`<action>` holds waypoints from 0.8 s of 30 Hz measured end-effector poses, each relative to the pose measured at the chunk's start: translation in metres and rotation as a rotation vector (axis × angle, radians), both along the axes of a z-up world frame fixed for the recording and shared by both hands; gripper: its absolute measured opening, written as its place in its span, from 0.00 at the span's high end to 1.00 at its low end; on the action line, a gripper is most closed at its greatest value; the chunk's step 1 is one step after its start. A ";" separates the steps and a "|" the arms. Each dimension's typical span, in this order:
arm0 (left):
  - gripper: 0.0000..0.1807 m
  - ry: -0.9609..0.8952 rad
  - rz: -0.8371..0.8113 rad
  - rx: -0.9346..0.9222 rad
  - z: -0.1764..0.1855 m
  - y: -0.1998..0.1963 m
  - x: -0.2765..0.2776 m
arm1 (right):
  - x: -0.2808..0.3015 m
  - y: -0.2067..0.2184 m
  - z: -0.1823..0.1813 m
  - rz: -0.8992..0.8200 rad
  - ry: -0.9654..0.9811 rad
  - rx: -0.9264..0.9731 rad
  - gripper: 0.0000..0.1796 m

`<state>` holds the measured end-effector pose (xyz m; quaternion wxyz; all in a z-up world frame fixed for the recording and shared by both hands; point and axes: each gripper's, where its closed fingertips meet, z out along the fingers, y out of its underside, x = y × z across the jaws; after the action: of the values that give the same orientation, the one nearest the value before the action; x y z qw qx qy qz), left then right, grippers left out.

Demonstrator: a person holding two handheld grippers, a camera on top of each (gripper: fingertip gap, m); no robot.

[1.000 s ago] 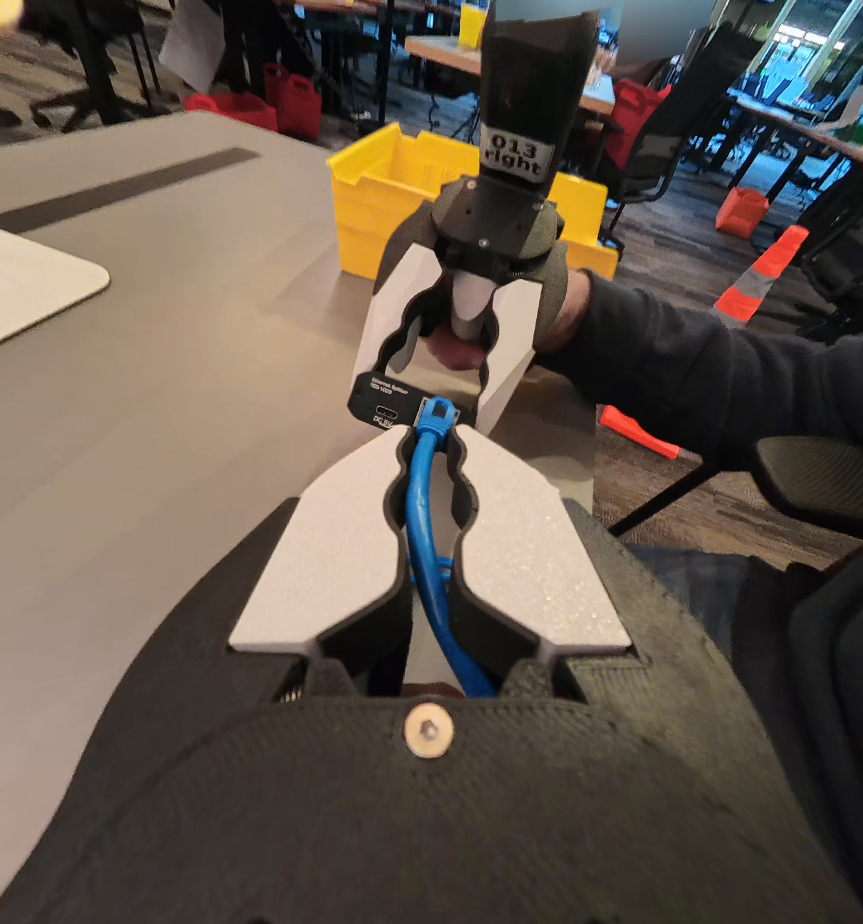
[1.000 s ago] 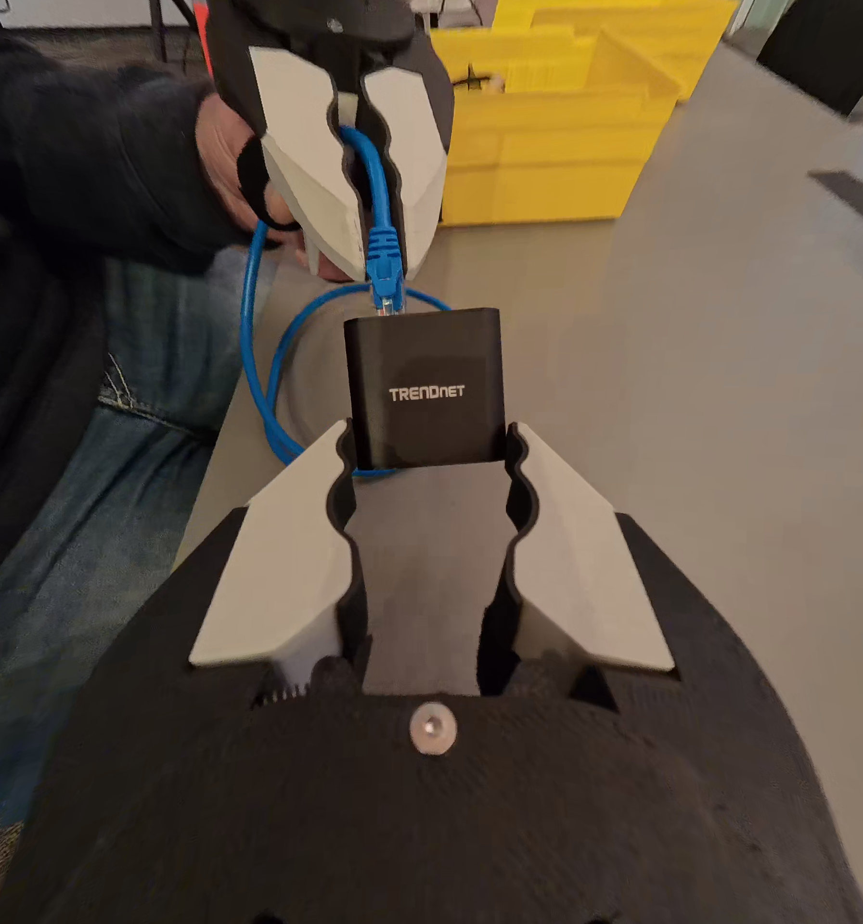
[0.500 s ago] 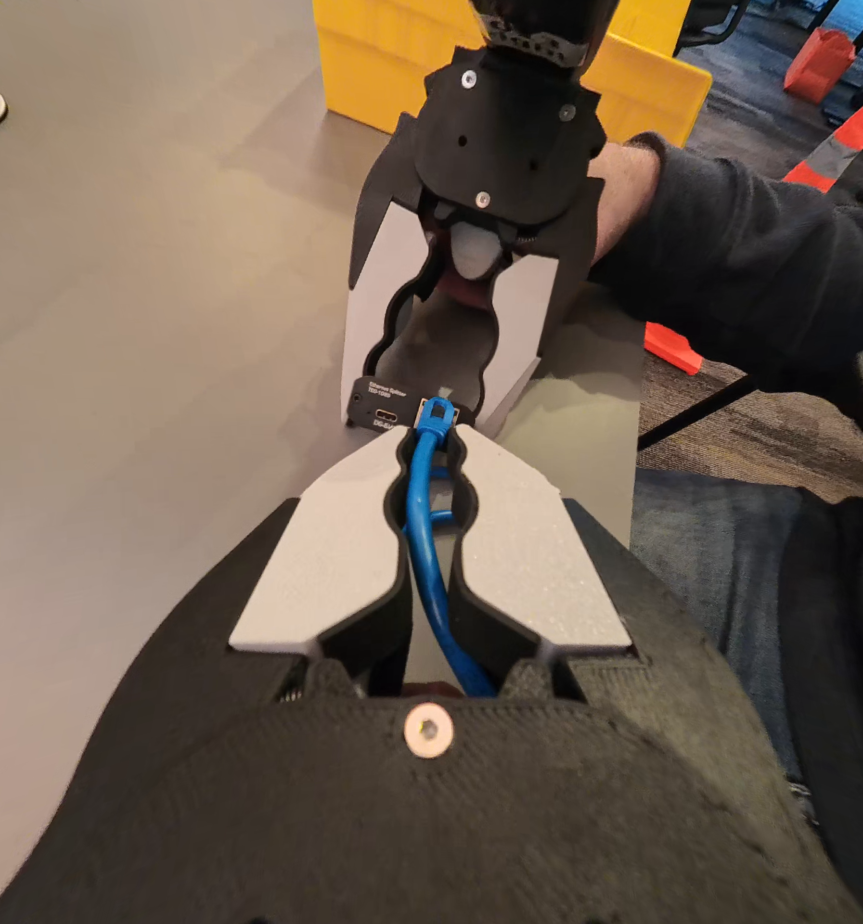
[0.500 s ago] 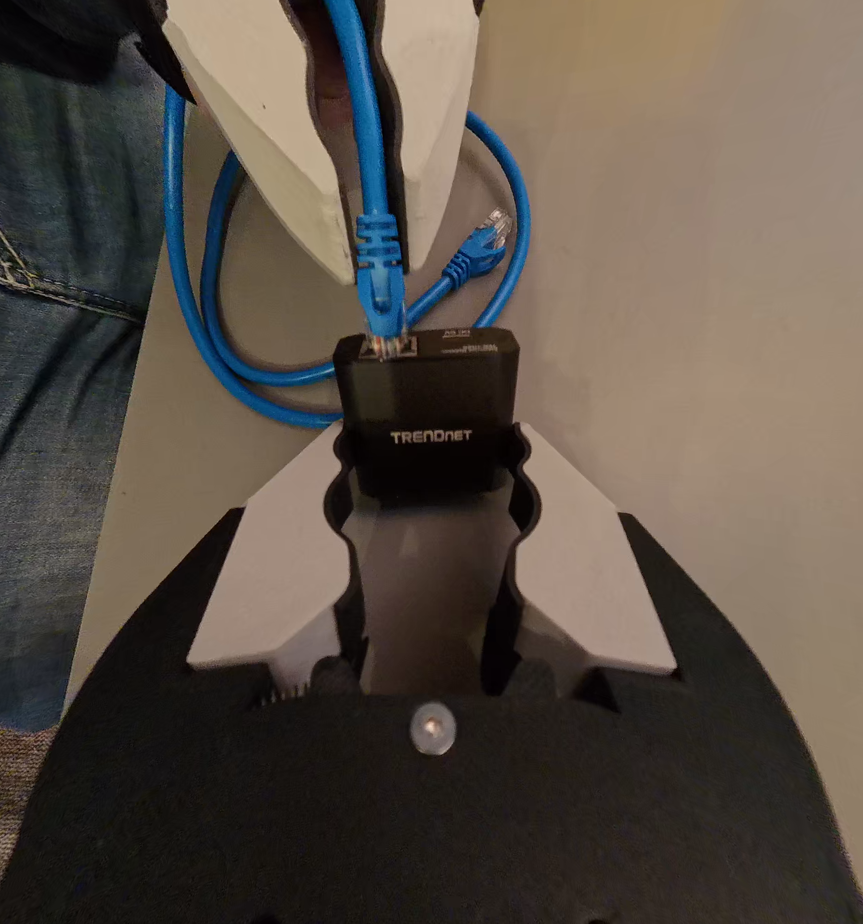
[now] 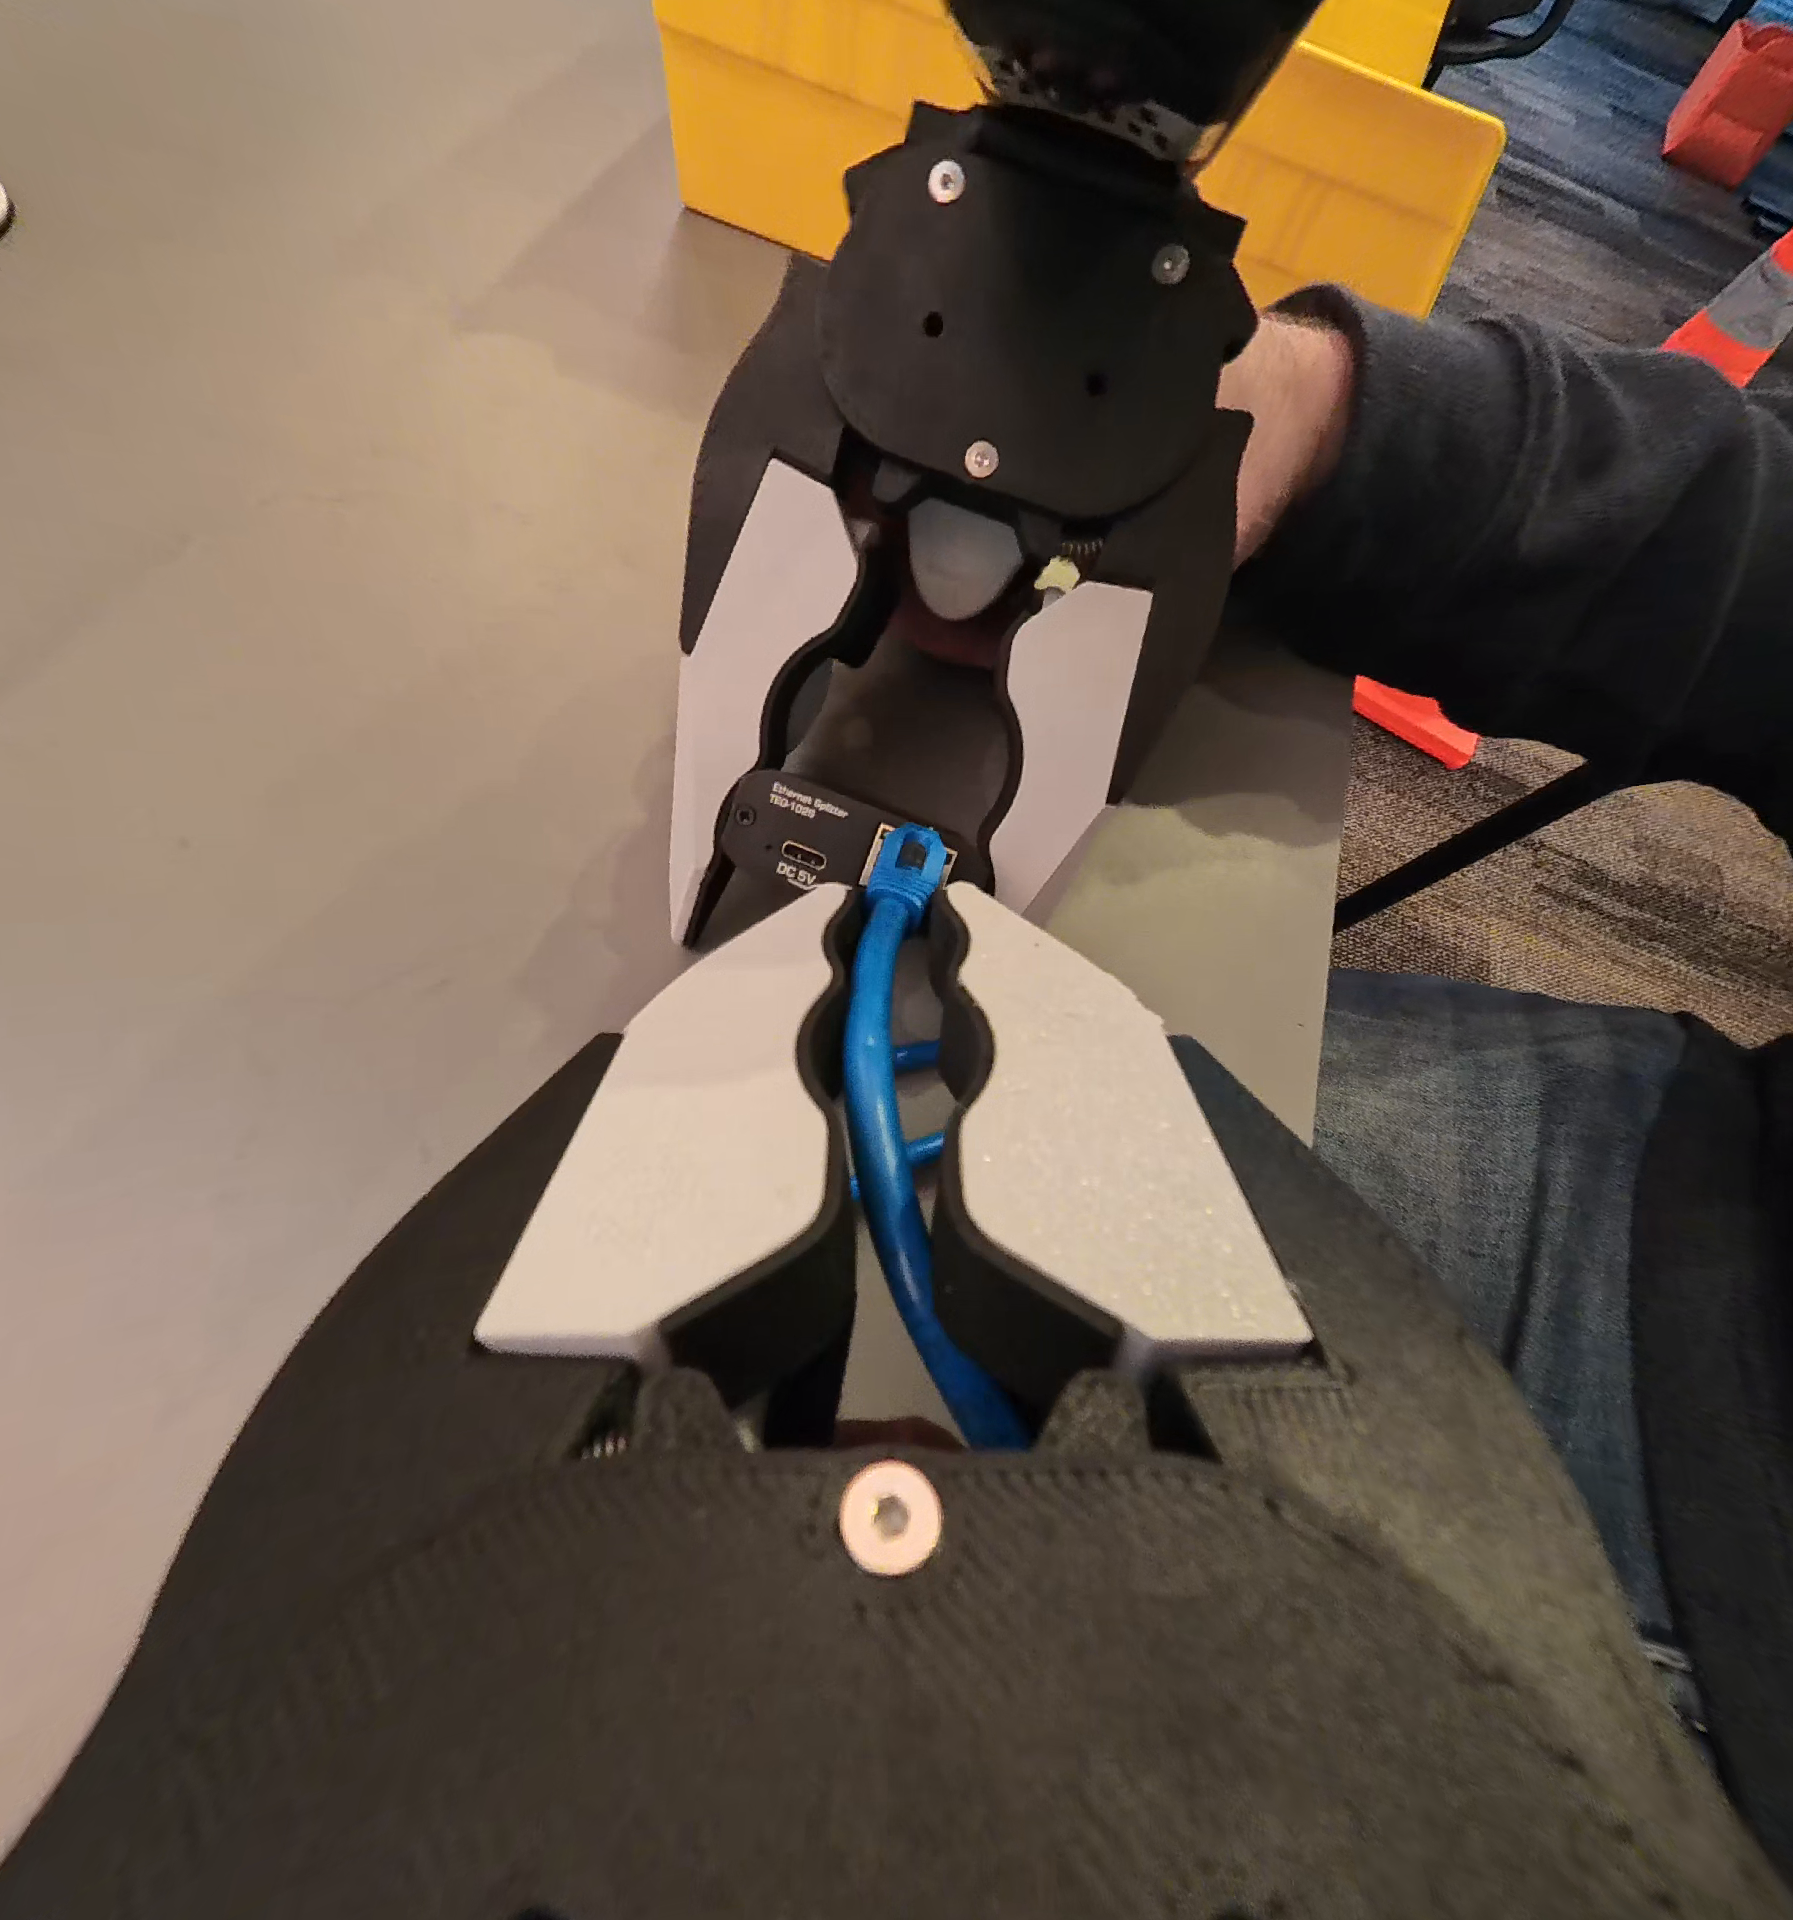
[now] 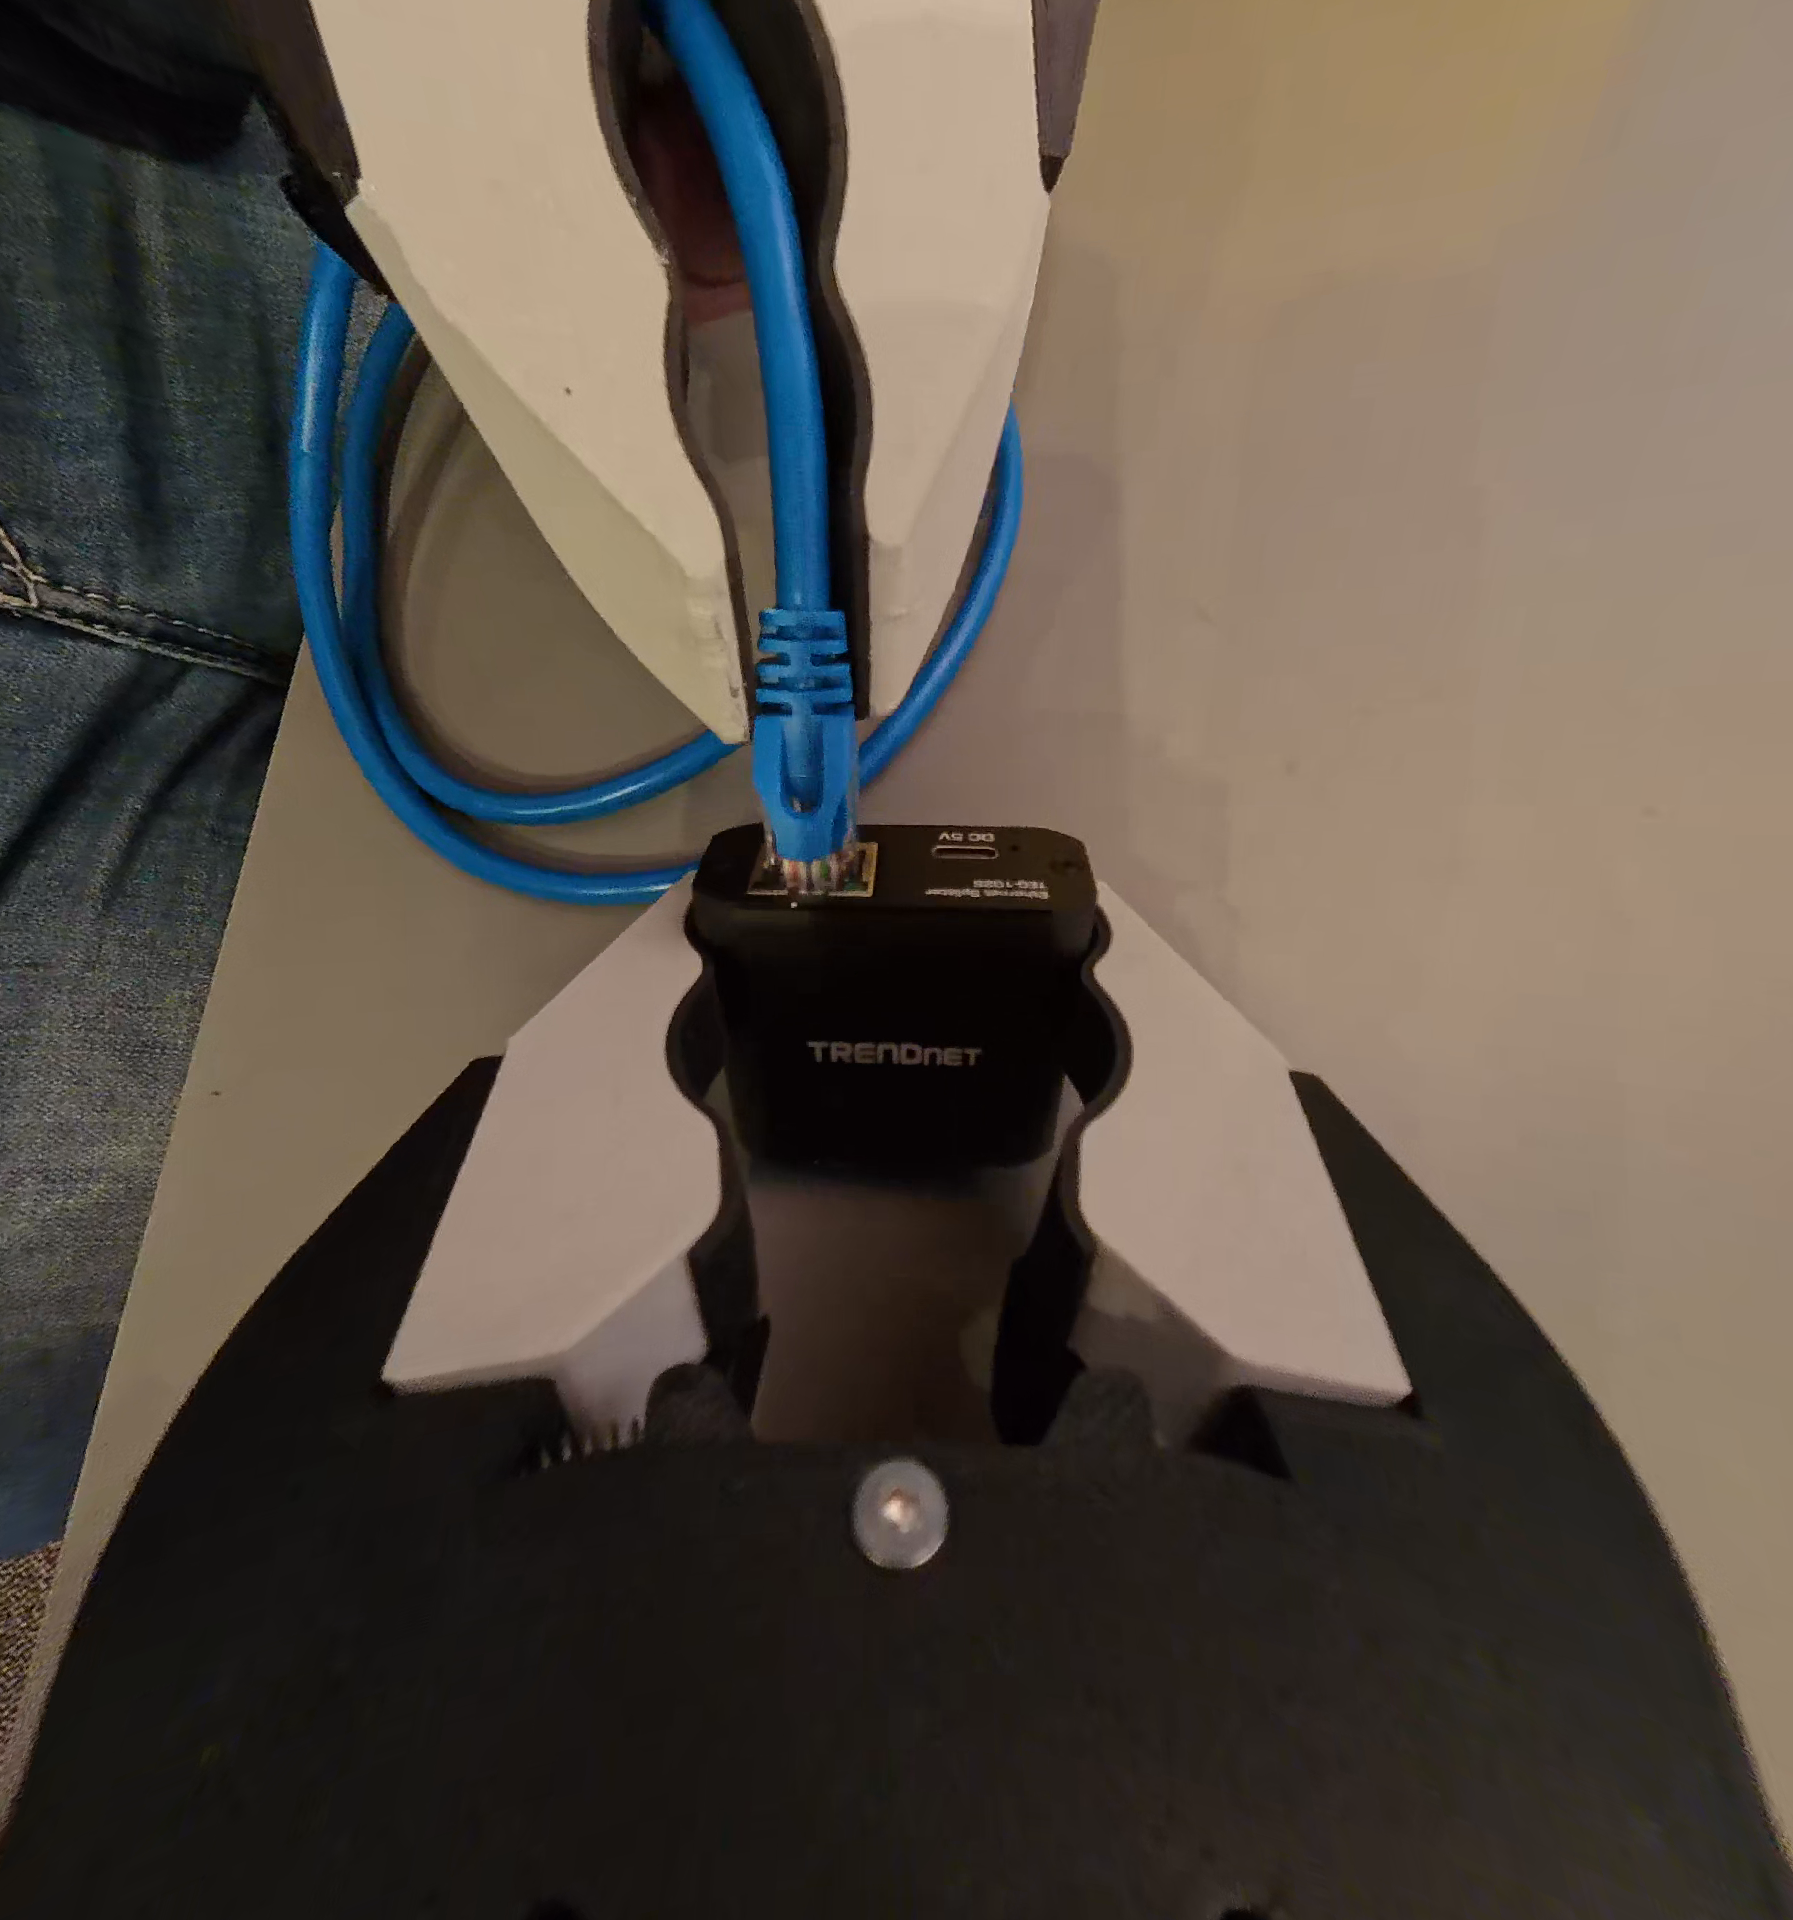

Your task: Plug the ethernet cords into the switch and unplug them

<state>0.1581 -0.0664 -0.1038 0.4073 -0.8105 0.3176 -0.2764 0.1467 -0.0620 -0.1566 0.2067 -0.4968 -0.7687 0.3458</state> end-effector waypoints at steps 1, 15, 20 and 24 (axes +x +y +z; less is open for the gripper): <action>0.93 -0.001 0.003 -0.003 0.000 0.000 0.000 | -0.001 0.001 0.000 -0.007 0.004 0.005 0.65; 0.93 0.017 -0.009 -0.016 -0.002 0.001 -0.001 | -0.001 0.000 -0.001 0.000 -0.011 0.004 0.65; 0.94 0.038 -0.011 -0.008 -0.002 0.001 -0.001 | -0.001 0.000 -0.001 0.003 -0.018 0.016 0.65; 0.94 0.046 -0.014 0.016 0.007 0.001 0.000 | -0.003 0.001 0.005 -0.011 0.001 0.035 0.66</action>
<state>0.1576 -0.0654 -0.0971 0.4044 -0.8111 0.3349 -0.2579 0.1439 -0.0612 -0.1514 0.2176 -0.4974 -0.7717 0.3313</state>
